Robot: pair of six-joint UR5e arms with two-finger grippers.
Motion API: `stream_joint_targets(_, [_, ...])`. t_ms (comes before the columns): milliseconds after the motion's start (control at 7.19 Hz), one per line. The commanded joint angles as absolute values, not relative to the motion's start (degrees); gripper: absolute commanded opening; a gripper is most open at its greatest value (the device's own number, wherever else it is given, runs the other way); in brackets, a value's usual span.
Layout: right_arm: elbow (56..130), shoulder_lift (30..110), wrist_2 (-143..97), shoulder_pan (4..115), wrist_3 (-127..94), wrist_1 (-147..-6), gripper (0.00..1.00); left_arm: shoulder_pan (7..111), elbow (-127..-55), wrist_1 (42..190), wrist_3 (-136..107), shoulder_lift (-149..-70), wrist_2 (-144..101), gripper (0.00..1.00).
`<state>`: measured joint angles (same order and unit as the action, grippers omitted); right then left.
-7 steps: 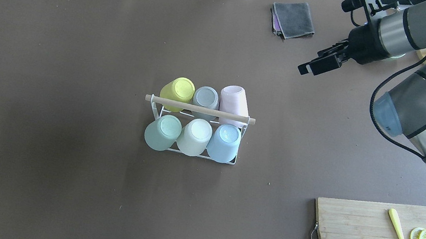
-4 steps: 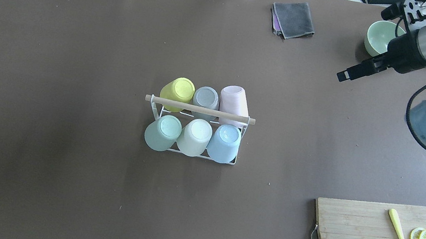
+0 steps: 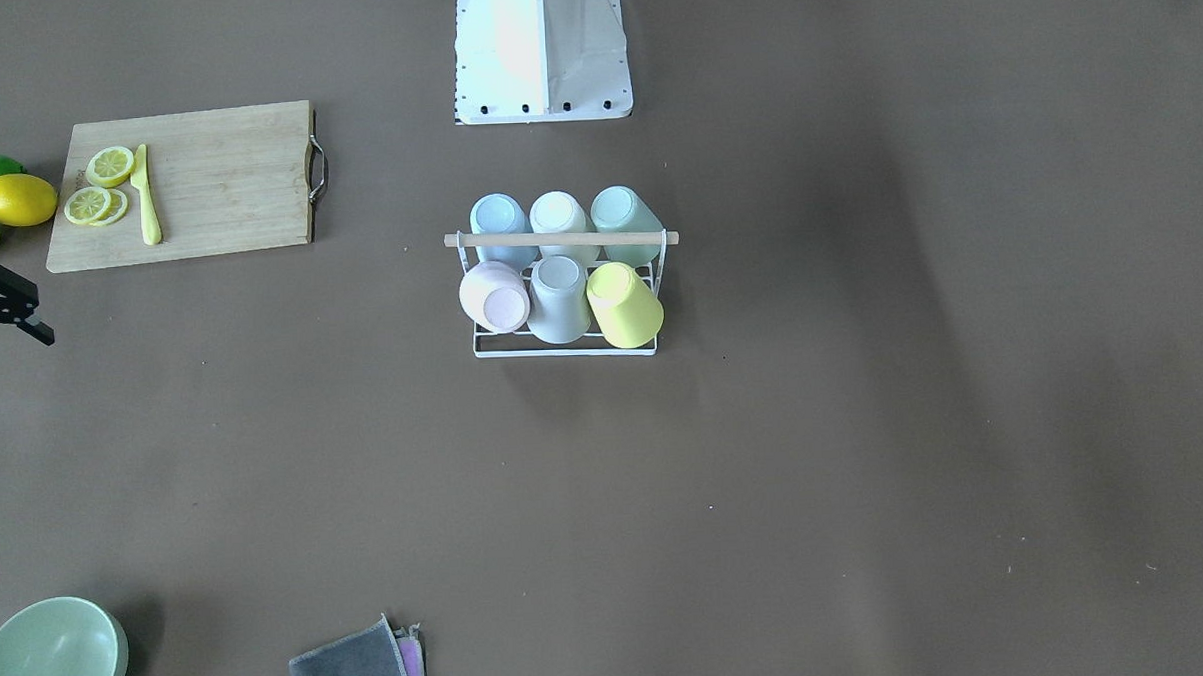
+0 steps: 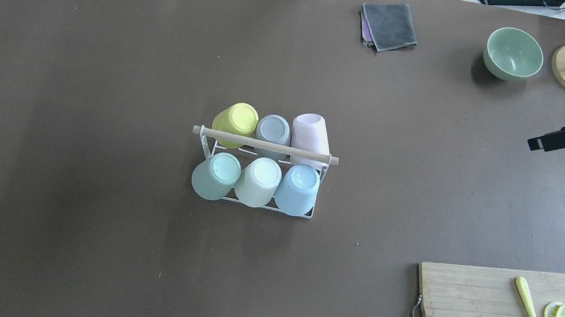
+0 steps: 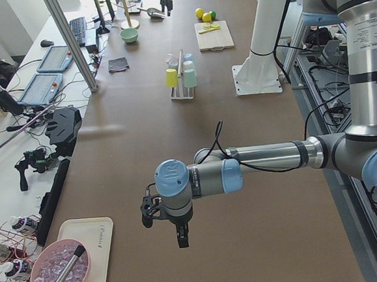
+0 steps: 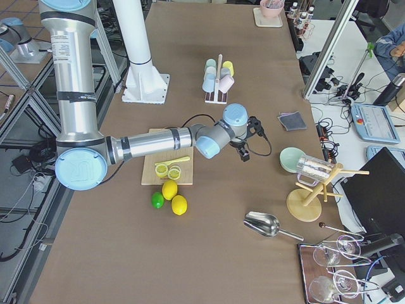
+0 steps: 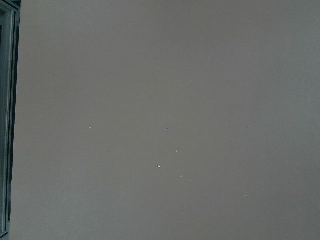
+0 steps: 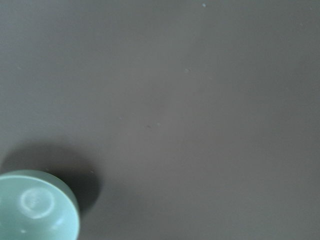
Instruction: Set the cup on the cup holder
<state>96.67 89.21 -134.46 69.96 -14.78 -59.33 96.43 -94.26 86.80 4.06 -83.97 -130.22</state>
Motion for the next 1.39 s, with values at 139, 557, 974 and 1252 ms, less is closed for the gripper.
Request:
stream_joint_targets(139, [96.94,94.03,-135.35,82.93,-12.31,-75.16,1.0,95.98,-87.59,100.96,3.78,-84.89,-130.51,0.98])
stream_joint_targets(557, [96.59,93.96,-134.3,88.49,-4.43,-95.56,1.0,93.61,-89.37,102.77,1.16,-84.9,-132.19,0.98])
stream_joint_targets(974, [96.59,96.76,-134.12,91.22,-3.34,-97.12,1.0,92.03,-92.18,100.47,-4.02,-84.9,-133.5,0.98])
stream_joint_targets(1252, [97.03,96.42,-131.85,91.76,-3.34,-96.94,1.0,89.66,-95.78,95.91,-5.01,-84.9,-133.42,0.98])
